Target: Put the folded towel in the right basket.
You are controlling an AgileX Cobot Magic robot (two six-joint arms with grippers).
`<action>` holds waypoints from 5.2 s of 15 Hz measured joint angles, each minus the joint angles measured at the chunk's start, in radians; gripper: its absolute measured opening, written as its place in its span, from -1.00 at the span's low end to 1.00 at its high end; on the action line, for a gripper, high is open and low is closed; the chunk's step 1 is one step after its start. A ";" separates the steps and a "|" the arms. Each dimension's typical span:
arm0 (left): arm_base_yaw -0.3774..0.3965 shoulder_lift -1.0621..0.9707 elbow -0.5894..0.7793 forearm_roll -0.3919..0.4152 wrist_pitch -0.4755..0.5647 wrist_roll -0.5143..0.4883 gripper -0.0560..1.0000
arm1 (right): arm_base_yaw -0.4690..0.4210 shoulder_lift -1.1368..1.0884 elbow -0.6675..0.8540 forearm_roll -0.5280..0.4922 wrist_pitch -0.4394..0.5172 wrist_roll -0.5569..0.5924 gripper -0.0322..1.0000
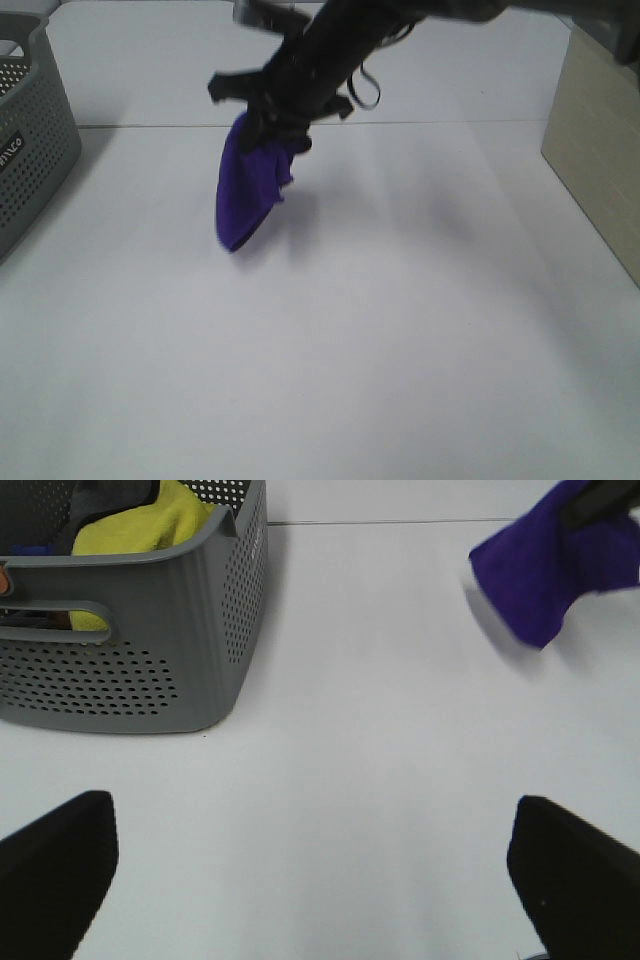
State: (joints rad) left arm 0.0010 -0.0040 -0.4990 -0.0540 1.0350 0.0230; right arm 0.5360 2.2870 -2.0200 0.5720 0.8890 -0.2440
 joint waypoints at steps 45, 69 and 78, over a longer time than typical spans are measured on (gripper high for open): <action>0.000 0.000 0.000 0.000 0.000 0.001 0.98 | -0.451 -1.241 0.920 -0.482 -0.031 0.203 0.94; 0.000 0.000 0.000 0.002 0.000 0.001 0.98 | -0.569 -2.291 1.563 -0.504 0.214 0.186 0.94; 0.000 0.000 0.000 0.002 0.000 0.001 0.98 | -0.569 -2.291 1.563 -0.504 0.214 0.186 0.94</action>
State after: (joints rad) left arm 0.0010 -0.0040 -0.4990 -0.0520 1.0350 0.0240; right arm -0.0330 -0.0040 -0.4570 0.0680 1.1030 -0.0580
